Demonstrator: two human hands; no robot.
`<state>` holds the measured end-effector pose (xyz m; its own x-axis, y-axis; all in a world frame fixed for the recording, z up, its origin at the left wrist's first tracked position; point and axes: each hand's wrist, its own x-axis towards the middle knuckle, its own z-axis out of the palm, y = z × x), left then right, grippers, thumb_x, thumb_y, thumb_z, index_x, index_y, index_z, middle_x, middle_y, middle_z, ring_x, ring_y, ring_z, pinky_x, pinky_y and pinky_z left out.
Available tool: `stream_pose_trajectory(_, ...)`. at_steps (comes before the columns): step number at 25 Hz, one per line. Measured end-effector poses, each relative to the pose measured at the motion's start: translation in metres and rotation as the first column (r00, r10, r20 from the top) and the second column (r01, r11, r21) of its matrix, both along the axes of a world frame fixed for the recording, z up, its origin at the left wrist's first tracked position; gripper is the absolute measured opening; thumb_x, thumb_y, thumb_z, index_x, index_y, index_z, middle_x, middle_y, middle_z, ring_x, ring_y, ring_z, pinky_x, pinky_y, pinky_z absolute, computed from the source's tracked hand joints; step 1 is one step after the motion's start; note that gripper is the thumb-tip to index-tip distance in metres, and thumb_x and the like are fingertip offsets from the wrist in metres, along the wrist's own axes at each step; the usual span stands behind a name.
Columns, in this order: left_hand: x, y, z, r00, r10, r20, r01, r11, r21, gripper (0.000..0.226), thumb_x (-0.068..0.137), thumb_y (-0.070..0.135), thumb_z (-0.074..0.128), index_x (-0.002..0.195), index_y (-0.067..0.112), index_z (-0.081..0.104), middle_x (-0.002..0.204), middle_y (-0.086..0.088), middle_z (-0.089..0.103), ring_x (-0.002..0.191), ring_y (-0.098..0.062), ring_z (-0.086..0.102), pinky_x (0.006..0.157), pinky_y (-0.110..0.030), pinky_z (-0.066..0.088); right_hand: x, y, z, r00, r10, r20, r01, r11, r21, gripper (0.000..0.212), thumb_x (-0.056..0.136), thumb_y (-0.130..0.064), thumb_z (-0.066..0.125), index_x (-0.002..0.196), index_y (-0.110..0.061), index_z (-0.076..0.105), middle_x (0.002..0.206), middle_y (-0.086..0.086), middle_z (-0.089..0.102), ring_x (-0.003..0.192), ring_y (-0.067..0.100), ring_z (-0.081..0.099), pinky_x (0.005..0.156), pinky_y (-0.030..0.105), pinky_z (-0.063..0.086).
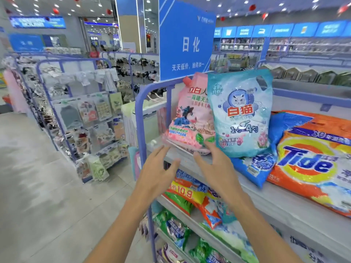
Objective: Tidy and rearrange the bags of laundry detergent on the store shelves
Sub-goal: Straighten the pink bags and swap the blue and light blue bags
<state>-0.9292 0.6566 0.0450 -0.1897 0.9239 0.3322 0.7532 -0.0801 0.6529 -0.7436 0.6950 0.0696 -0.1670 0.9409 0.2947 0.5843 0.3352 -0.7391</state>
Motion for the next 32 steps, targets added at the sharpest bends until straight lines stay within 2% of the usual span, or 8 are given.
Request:
stream_pose_trajectory(8,-0.048,0.167,0.011,0.988,-0.13,0.084,0.133,0.991,-0.03,0.081,0.087,0.068,0.043,0.15,0.019,0.044,0.153,-0.004,0.048,0.142,-0.023,0.043,0.116,-0.048,0.036,-0.037,0.092,0.011,0.965,-0.212,0.154,0.213,0.977,0.009,0.068,0.1,-0.047,0.053,0.158,-0.023,0.027,0.161,-0.001,0.037,0.143,0.022,0.042,0.111,0.038,0.037)
stream_pose_trajectory(13,-0.04,0.227,0.02,0.953,-0.149,0.265,0.209,0.954,-0.216,0.095,0.076,0.07,0.068,0.149,0.017,0.038,0.139,-0.007,0.057,0.129,-0.033,0.055,0.105,-0.046,0.045,-0.055,0.12,0.013,0.868,-0.445,0.22,0.449,0.893,0.034,0.064,0.097,-0.043,0.054,0.151,-0.02,0.03,0.152,0.007,0.049,0.129,0.034,0.054,0.102,0.044,0.046)
stream_pose_trajectory(16,-0.05,0.246,0.031,0.878,-0.073,0.473,0.259,0.903,-0.342,0.083,0.059,0.063,0.089,0.116,0.007,0.07,0.105,-0.003,0.077,0.102,-0.027,0.073,0.095,-0.047,0.055,-0.062,0.138,0.017,0.811,-0.533,0.241,0.548,0.836,0.007,0.066,0.098,-0.046,0.05,0.153,-0.017,0.026,0.156,0.007,0.042,0.134,0.034,0.049,0.106,0.044,0.04)
stream_pose_trajectory(18,-0.056,0.25,0.035,0.777,-0.052,0.628,0.365,0.85,-0.38,0.067,0.052,0.049,0.097,0.097,0.003,0.078,0.089,-0.01,0.08,0.089,-0.029,0.077,0.092,-0.05,0.058,-0.064,0.145,0.016,0.792,-0.557,0.252,0.571,0.821,0.019,0.073,0.097,-0.048,0.05,0.156,-0.016,0.021,0.159,0.008,0.038,0.14,0.032,0.044,0.11,0.044,0.035)
stream_pose_trajectory(21,-0.056,0.246,0.035,0.652,-0.011,0.758,0.394,0.859,-0.326,0.056,0.049,0.031,0.101,0.093,0.006,0.078,0.087,-0.011,0.08,0.085,-0.033,0.077,0.09,-0.057,0.058,-0.057,0.146,0.017,0.834,-0.519,0.187,0.53,0.848,-0.012,0.071,0.099,-0.048,0.05,0.158,-0.022,0.02,0.158,0.005,0.041,0.14,0.03,0.045,0.112,0.043,0.036)
stream_pose_trajectory(24,-0.051,0.227,0.038,0.579,-0.035,0.814,0.353,0.911,-0.212,0.036,0.06,0.018,0.097,0.091,0.013,0.079,0.087,-0.006,0.08,0.085,-0.031,0.077,0.089,-0.057,0.058,-0.048,0.136,0.018,0.895,-0.444,-0.047,0.443,0.896,-0.03,0.064,0.101,-0.045,0.053,0.158,-0.033,0.025,0.157,-0.015,0.04,0.143,0.012,0.04,0.118,0.036,0.033)
stream_pose_trajectory(28,-0.045,0.189,0.056,0.602,-0.153,0.783,0.318,0.946,-0.06,0.022,0.075,0.015,0.089,0.093,0.02,0.077,0.082,0.001,0.08,0.075,-0.023,0.078,0.079,-0.055,0.062,-0.051,0.125,0.015,0.917,-0.389,-0.091,0.392,0.92,0.017,0.068,0.102,-0.046,0.051,0.16,-0.032,0.019,0.147,-0.035,0.024,0.139,-0.009,0.025,0.118,0.022,0.021)
stream_pose_trajectory(32,-0.042,0.146,0.087,0.71,-0.286,0.643,0.261,0.956,0.137,0.019,0.075,0.025,0.089,0.09,0.027,0.078,0.083,0.014,0.078,0.08,-0.012,0.076,0.079,-0.046,0.061,-0.044,0.115,0.018,0.901,-0.301,-0.311,0.288,0.953,-0.09,0.066,0.097,-0.059,0.052,0.156,-0.043,0.027,0.145,-0.046,0.032,0.138,-0.016,0.034,0.121,0.03,0.029)
